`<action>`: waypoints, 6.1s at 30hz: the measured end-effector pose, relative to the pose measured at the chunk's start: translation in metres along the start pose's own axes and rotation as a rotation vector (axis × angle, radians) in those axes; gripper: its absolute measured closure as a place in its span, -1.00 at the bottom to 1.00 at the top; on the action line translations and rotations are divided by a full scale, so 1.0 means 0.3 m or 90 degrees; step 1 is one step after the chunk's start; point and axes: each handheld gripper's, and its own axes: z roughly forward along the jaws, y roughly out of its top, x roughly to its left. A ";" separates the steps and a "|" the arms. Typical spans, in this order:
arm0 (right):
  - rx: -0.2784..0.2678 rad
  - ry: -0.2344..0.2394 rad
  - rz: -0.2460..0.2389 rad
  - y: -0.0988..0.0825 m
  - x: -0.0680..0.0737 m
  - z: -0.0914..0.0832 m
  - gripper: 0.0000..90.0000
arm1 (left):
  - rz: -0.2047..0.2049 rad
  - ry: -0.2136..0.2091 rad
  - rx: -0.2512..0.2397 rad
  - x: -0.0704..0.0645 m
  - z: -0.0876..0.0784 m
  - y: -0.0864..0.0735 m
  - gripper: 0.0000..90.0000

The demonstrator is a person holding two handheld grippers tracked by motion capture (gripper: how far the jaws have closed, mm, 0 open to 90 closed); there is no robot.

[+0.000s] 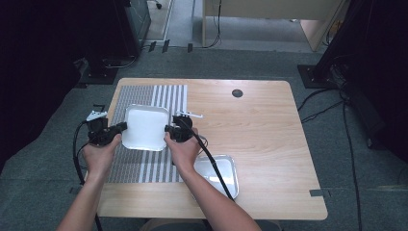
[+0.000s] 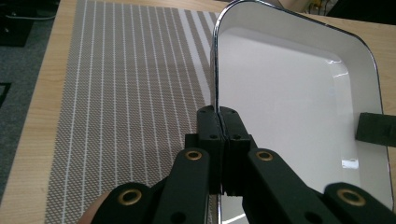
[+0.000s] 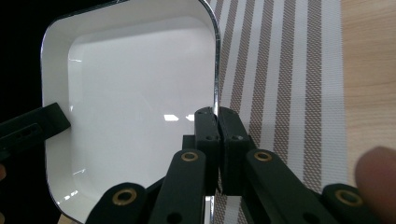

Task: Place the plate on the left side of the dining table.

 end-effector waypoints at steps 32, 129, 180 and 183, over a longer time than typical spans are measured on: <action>0.007 -0.101 -0.040 0.060 -0.024 0.270 0.97 | -0.079 0.008 0.095 0.145 0.278 0.021 1.00; -0.104 -0.088 -0.246 0.024 -0.291 -0.355 -0.52 | -0.017 -0.012 -0.023 0.037 -0.139 -0.164 -0.62; -0.137 -0.266 -0.130 -0.242 -1.069 -0.883 -0.50 | 0.000 0.093 -0.020 0.139 -0.237 -0.481 -0.64; -0.128 -0.271 -0.127 -0.262 -1.098 -0.899 -0.50 | 0.001 0.093 -0.022 0.136 -0.241 -0.491 -0.64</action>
